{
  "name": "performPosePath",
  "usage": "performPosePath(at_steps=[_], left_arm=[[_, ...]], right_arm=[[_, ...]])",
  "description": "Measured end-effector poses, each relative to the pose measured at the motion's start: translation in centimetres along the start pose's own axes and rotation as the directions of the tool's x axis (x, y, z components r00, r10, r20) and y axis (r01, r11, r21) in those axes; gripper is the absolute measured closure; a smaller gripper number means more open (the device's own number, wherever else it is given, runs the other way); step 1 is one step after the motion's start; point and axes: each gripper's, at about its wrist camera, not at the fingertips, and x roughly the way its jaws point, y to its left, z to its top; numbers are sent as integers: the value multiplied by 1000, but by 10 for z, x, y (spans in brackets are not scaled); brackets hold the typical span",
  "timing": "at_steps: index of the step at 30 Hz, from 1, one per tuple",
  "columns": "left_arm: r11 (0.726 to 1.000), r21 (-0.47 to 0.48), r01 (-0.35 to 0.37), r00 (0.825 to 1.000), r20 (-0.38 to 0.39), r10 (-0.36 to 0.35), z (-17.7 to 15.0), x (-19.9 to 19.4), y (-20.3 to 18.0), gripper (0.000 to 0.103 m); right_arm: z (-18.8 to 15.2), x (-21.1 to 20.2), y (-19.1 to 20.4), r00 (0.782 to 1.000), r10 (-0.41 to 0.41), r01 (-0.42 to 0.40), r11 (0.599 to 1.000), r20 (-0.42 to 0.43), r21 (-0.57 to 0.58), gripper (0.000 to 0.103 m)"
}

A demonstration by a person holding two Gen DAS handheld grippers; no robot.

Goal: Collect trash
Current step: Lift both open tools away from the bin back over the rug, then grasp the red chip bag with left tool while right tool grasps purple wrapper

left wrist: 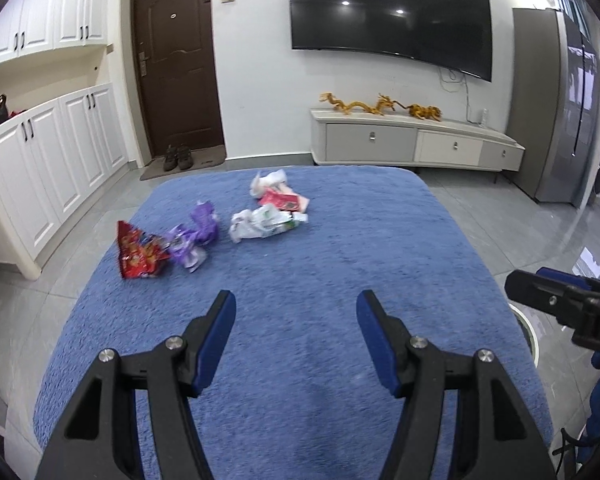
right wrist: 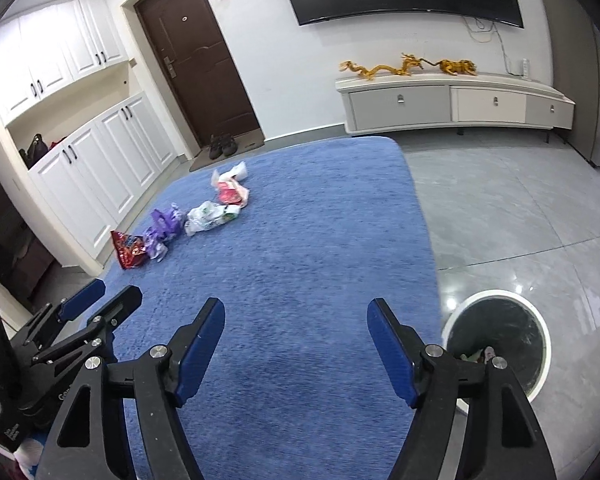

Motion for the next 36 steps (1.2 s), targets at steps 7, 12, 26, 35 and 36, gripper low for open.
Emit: performPosePath(at_steps=[7,12,26,35,36], left_arm=[[996,-84,-40,999,-13,39,-10,11,44,42],[973,-184,-142,990,-38,138,-16,24,107,42],[910,-391,-142,990,-32,141,17,76,223,42],[919,-388,-72,996,-80,44,33,148,228,42],[916,-397,-64,996,-86,32,32,155,231,42]], right_arm=[[2,10,26,1000,8,-9,999,-23,-44,31],[14,20,41,1000,19,-21,997,-20,-78,31],[56,114,108,976,190,-204,969,-109,-136,45],[77,194,159,945,286,-306,943,-156,-128,49],[78,201,162,944,289,-310,943,-161,-123,49]])
